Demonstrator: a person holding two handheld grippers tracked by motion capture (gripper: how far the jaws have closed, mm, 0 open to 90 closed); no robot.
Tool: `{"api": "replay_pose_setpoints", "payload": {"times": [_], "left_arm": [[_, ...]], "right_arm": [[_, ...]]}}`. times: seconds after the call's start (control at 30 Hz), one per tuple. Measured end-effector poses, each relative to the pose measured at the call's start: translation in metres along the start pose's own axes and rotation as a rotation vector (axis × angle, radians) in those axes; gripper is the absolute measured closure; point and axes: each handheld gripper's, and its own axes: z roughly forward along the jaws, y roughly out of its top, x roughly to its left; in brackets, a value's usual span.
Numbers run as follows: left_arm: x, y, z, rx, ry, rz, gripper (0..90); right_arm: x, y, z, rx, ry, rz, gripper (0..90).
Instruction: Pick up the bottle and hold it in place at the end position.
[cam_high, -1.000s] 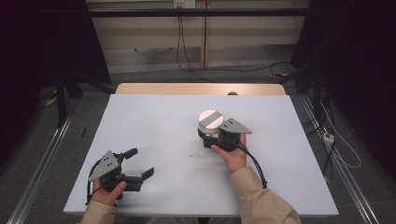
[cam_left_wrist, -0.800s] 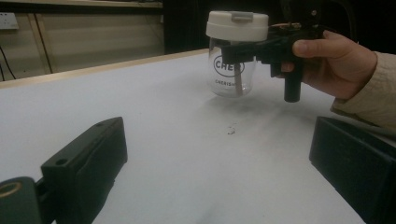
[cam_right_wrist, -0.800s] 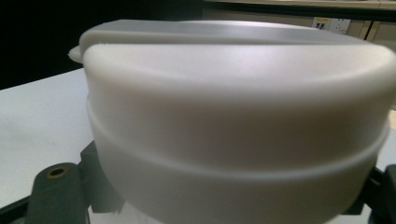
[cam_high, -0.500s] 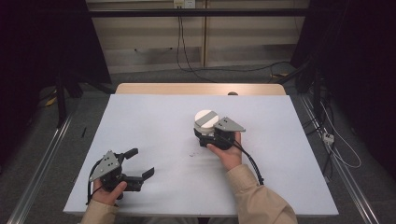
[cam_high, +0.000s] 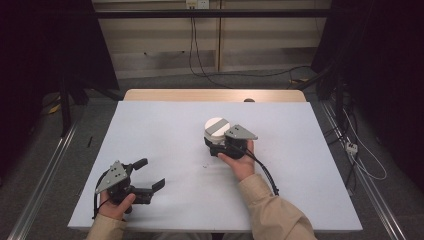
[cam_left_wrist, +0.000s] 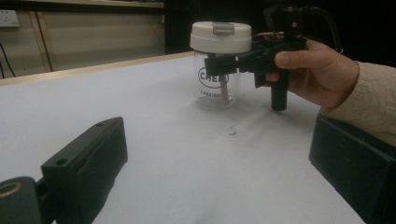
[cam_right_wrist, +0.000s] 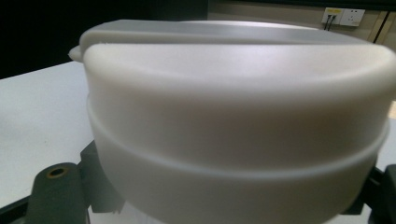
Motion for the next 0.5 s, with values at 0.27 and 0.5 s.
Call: {"api": "replay_pose_setpoints", "payload": {"times": [0.27, 0.5], "left_arm": [[-0.0007, -0.0006, 0.0004, 0.003, -0.003, -0.004, 4.0], [-0.0011, -0.0012, 0.0022, 0.005, -0.004, -0.009, 4.0]], "right_arm": [[0.0005, 0.0008, 0.0057, -0.001, 0.003, -0.011, 18.5], [-0.0031, -0.0012, 0.0084, -0.002, 0.002, -0.001, 18.5]]}}
